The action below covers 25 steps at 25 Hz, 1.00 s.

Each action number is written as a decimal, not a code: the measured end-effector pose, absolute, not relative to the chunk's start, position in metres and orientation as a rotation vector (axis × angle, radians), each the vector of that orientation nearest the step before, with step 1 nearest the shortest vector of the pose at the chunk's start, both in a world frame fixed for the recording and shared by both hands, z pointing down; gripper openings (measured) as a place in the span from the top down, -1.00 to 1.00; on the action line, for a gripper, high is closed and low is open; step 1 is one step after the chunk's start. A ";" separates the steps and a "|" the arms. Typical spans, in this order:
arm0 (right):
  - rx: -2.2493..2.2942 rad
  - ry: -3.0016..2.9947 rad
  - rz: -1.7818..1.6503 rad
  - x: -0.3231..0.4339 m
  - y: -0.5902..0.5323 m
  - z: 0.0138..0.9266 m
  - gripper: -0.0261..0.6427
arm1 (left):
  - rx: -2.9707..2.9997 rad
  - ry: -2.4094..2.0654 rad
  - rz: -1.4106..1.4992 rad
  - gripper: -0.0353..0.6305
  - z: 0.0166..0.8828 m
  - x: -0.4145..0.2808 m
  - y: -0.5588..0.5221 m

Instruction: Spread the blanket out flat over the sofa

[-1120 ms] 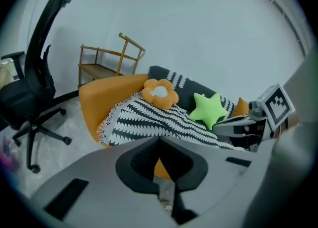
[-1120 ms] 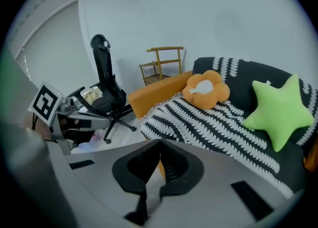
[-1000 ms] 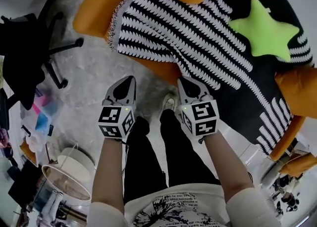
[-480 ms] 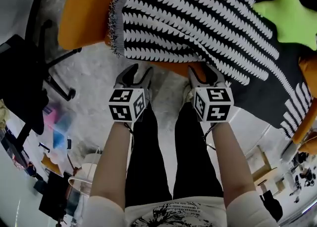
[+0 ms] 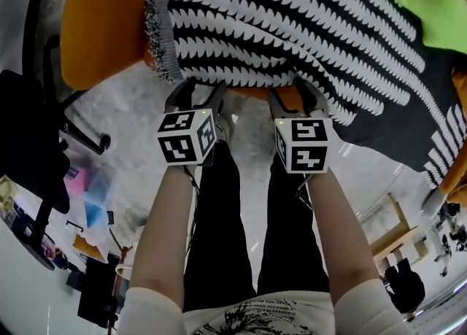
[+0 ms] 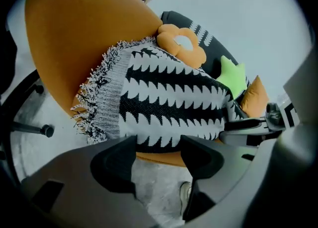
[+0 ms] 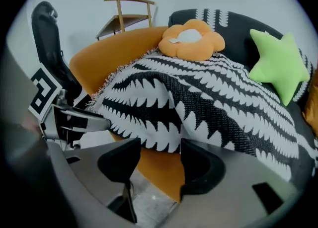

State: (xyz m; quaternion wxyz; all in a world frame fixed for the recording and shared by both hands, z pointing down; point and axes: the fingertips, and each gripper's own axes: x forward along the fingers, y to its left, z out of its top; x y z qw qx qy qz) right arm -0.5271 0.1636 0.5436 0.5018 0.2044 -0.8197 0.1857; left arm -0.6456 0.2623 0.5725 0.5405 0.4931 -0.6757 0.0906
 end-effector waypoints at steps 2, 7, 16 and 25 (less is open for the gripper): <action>0.510 -1.969 0.454 -0.528 0.161 0.558 0.12 | 1.165 -1.630 0.254 0.04 0.578 -0.648 0.262; 0.560 -1.966 0.457 -0.515 0.153 0.556 0.18 | 1.172 -1.616 0.374 0.11 0.575 -0.635 0.258; 0.486 -1.959 0.522 -0.526 0.174 0.554 0.79 | 1.208 -1.574 0.476 0.76 0.572 -0.644 0.267; 0.475 -1.921 0.642 -0.540 0.229 0.507 0.80 | 1.287 -1.595 0.533 0.80 0.512 -0.669 0.300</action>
